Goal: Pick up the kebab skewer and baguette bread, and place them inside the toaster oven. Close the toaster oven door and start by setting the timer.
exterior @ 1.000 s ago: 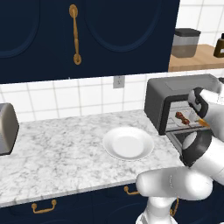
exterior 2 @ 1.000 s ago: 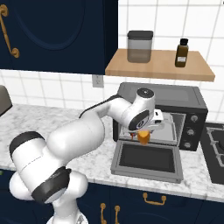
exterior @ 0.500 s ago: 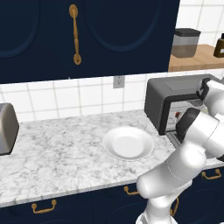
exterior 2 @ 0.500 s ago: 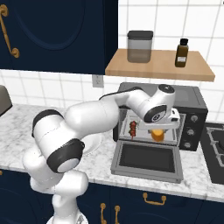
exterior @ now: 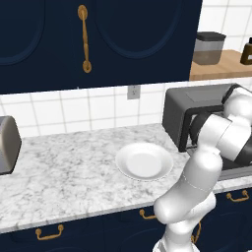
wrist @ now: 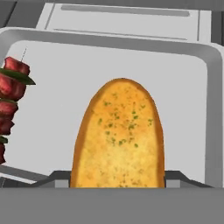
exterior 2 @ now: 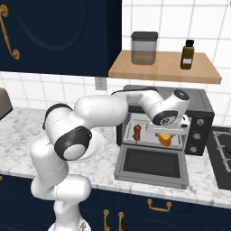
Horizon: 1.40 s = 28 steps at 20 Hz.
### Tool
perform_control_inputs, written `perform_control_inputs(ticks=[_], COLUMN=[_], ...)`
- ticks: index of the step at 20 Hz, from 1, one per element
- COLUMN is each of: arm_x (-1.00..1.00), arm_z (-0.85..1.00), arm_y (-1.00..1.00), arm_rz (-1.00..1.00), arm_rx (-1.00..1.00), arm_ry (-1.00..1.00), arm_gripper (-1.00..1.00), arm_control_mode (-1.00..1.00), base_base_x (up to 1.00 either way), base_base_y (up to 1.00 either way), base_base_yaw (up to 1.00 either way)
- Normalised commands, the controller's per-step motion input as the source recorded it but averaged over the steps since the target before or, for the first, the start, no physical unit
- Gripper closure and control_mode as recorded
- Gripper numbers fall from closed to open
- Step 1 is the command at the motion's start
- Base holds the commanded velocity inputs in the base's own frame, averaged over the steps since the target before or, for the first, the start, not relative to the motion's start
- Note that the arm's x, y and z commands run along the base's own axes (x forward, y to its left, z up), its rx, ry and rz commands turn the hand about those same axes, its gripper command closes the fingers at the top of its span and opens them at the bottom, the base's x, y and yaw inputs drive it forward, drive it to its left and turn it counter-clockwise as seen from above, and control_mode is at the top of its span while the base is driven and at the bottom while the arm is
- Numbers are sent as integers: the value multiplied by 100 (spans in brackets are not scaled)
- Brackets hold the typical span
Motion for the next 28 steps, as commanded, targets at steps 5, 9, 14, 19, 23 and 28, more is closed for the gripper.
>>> perform_control_inputs(ticks=[5,9,14,19,23,28], arm_x=[1,13,1,1,6,4], arm_z=[-21,-4,-4,-24,-23,-20], arm_y=[12,24,17,24,42,16], arm_rz=[-2,-3,-4,-5,-3,-1], arm_rx=[0,0,-5,-8,-6,-7], arm_ry=[-11,-3,0,-1,-2,0], arm_gripper=[100,100,100,100,100,100], arm_control_mode=[-100,-100,-100,-100,-100,-100], base_base_x=[0,0,0,0,0,0], base_base_y=[0,0,0,0,0,0], base_base_yaw=[0,0,0,0,0,0])
